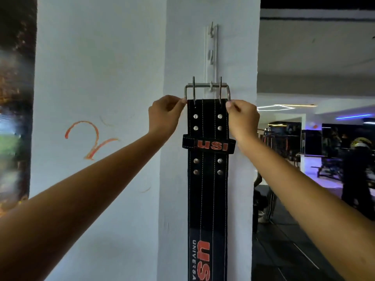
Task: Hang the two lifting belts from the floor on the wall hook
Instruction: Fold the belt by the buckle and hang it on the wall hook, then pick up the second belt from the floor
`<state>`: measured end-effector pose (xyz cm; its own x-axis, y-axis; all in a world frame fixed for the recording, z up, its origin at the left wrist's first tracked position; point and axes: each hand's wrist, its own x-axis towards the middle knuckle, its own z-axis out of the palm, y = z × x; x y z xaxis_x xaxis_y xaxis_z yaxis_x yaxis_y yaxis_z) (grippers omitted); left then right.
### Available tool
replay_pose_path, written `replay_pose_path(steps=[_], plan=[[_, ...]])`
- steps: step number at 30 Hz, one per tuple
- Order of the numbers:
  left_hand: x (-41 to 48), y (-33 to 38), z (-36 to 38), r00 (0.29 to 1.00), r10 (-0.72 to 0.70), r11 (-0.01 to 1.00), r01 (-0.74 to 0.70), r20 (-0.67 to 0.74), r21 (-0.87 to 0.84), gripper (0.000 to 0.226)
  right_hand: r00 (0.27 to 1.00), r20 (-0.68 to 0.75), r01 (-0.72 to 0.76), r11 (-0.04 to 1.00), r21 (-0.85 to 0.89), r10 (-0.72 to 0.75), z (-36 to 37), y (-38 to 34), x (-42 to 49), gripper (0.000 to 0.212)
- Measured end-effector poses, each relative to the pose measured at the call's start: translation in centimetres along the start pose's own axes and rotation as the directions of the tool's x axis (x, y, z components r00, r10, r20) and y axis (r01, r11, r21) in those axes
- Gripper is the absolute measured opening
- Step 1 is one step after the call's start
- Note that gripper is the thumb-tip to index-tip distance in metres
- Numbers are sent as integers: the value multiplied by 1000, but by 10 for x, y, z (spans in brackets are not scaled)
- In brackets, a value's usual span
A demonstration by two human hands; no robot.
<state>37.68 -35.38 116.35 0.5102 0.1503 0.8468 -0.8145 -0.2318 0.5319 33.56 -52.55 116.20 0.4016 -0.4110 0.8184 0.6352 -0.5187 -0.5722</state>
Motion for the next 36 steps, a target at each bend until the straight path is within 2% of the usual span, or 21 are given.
replay_pose_path(steps=[2, 3, 6, 9, 13, 16, 18, 22, 25, 30, 36], plan=[[-23, -2, -7, 993, 116, 992, -117, 30, 51, 30, 999, -25, 44, 998, -47, -46, 2, -5, -31, 22], [-35, -5, -10, 989, 133, 989, -136, 63, 49, 30, 996, -22, 83, 992, -90, -85, 3, -7, -47, 25], [-77, -12, -21, 987, 120, 993, -118, 109, -23, 32, 983, 27, 185, 958, -218, -184, 8, -2, -93, 39], [-130, -25, -33, 987, 99, 990, -84, 131, -115, 29, 978, 103, 202, 946, -255, -181, 7, 9, -149, 41], [-210, -66, -54, 981, -6, 995, 26, 192, -101, 26, 977, 210, 107, 946, -306, -43, 6, 36, -238, 40], [-282, -104, -72, 950, -176, 981, 192, 258, -36, 28, 956, 259, -44, 941, -336, 138, 2, 62, -314, 41], [-337, -129, -87, 909, -291, 956, 291, 298, 43, 29, 918, 281, -168, 915, -367, 281, -3, 81, -369, 41], [-452, -166, -127, 758, -538, 843, 496, 368, 210, 32, 753, 332, -408, 798, -443, 569, -12, 114, -487, 40], [-537, -186, -161, 596, -712, 701, 634, 371, 327, 24, 563, 408, -506, 690, -518, 719, -17, 137, -571, 39], [-663, -219, -215, 345, -906, 423, 731, 245, 536, 20, 239, 490, -559, 531, -637, 838, -22, 170, -695, 36], [-804, -266, -260, 113, -992, 120, 786, 49, 606, 20, -76, 481, -543, 368, -755, 874, -12, 219, -843, 32]])
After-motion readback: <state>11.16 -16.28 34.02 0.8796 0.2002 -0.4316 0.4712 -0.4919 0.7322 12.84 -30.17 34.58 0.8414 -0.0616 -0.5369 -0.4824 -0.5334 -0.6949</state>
